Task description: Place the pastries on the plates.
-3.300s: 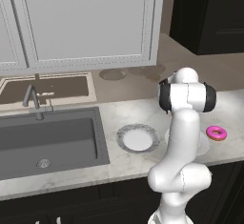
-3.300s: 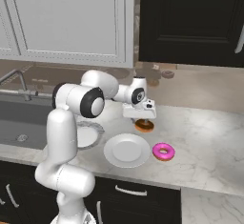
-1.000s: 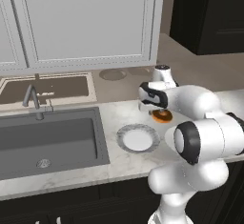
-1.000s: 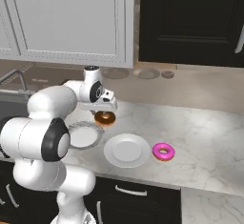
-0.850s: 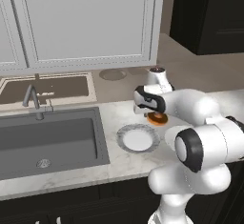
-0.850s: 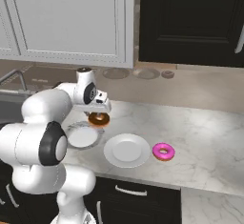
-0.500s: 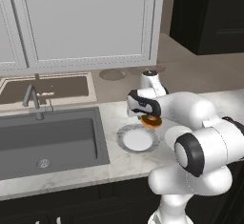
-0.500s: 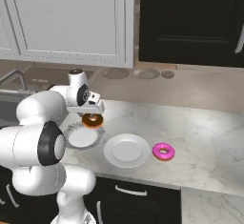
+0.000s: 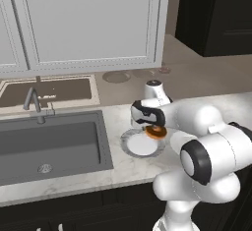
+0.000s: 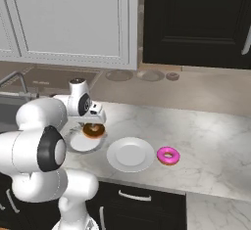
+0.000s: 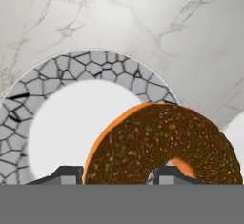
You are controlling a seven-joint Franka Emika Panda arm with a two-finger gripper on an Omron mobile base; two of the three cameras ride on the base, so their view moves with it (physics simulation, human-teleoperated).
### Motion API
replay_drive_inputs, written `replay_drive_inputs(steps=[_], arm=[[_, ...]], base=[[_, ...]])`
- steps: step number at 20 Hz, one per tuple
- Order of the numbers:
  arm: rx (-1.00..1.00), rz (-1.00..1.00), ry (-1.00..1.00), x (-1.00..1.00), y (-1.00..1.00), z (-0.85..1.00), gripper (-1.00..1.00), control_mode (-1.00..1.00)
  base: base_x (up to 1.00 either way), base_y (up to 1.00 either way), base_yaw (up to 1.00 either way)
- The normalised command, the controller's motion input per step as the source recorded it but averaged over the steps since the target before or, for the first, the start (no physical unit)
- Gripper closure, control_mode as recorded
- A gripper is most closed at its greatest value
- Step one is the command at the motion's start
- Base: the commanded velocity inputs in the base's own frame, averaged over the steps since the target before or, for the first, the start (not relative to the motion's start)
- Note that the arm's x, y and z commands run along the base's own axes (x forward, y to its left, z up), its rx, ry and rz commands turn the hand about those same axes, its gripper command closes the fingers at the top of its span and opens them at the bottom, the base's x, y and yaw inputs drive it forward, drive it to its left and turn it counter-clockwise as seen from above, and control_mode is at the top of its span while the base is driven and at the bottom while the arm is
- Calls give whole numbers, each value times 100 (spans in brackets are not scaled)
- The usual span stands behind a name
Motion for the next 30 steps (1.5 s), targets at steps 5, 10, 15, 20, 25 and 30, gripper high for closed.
replay_drive_inputs(steps=[5,10,15,20,25,30], arm=[[0,0,1,-15,33,-13,100,-100],[0,0,1,0,33,-2,100,-100],[0,0,7,0,4,-18,100,-100],[0,0,2,0,0,-24,100,-100],[0,0,0,0,0,-14,100,-100],[0,0,0,0,1,-16,-100,-100]], base=[[0,0,0],[0,0,0],[0,0,0],[0,0,0],[0,0,0],[0,0,0]])
